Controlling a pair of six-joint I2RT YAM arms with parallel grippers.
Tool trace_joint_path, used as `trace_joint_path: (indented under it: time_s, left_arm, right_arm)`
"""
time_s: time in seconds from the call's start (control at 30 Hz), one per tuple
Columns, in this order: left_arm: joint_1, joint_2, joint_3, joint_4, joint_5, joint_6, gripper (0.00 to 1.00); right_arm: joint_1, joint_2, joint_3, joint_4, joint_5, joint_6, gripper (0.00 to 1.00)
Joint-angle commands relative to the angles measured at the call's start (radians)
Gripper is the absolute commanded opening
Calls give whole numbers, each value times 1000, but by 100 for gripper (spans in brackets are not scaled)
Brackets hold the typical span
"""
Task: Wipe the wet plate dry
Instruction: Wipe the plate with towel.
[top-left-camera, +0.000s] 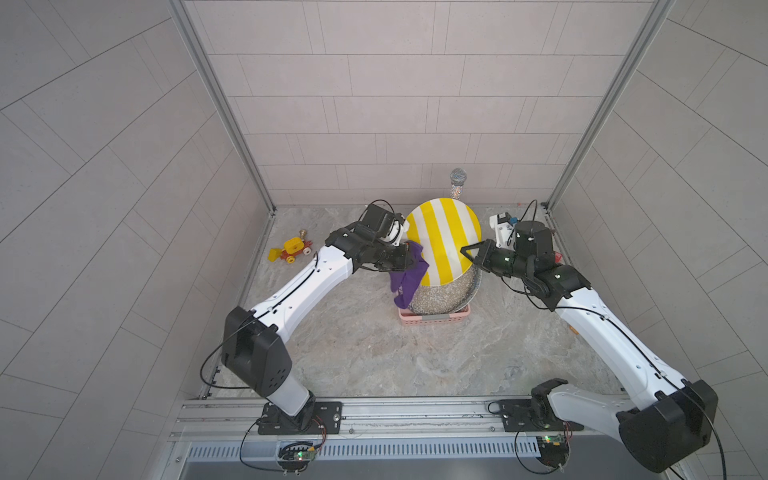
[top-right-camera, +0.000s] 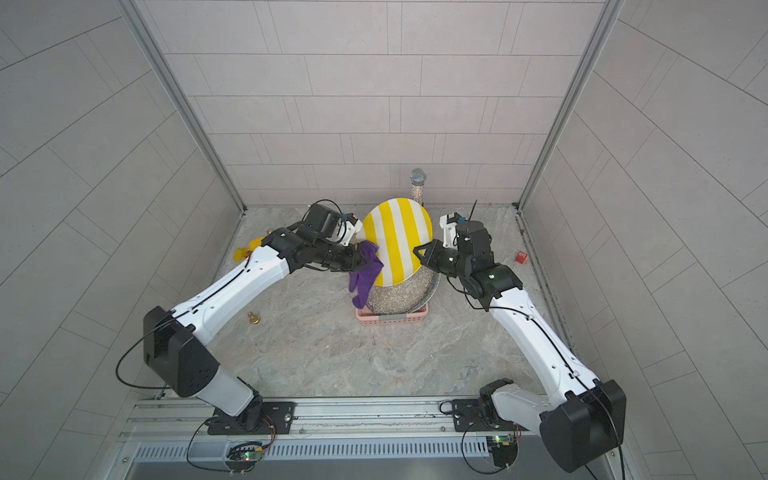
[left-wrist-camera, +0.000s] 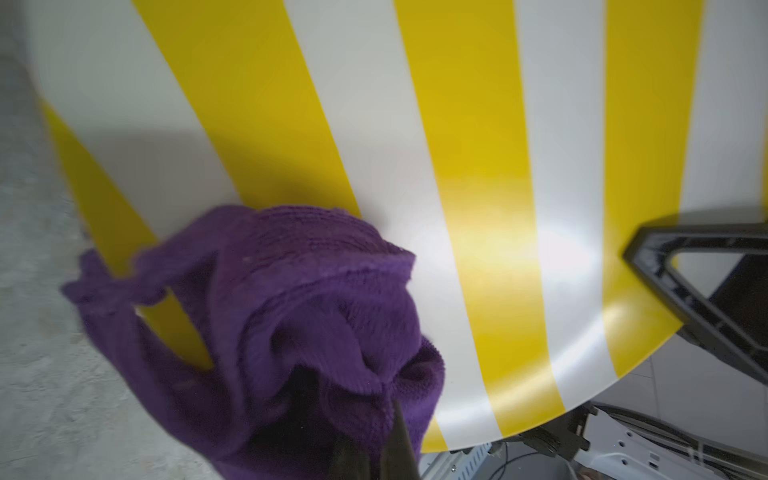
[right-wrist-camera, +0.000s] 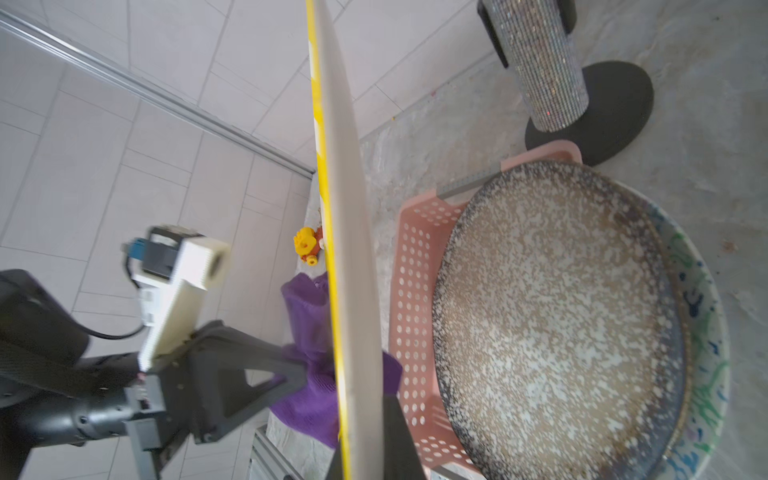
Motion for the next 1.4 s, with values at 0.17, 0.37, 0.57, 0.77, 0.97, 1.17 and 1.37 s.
trace_joint_path:
  time_s: [0.17,0.37,0.57,0.77,0.97,1.17,1.37]
  left_arm:
    - [92,11,42,173,81,-282,0]
    - [161,64,100,247,121,-379,0]
    - [16,146,277,247,288,-240,0]
    - [-19,120,236,133,240,-137,0]
    - [139,30,91,201,151,-281,0]
    - [128,145,334,294,252,-335,0]
    - [9,199,400,263,304,-257,0]
  right_arm:
    - [10,-41,-8,222,-128,48,0]
    - [34,-35,-17,267,-242,19,0]
    - [31,29,55,289,-291,7,0]
    - [-63,45,137,341,-182,99,0]
    - [-84,-1,110,335,-230,57,0]
    - [60,-17,77,160,-286,-102,0]
    - [-10,56,205,263,-213,-25,0]
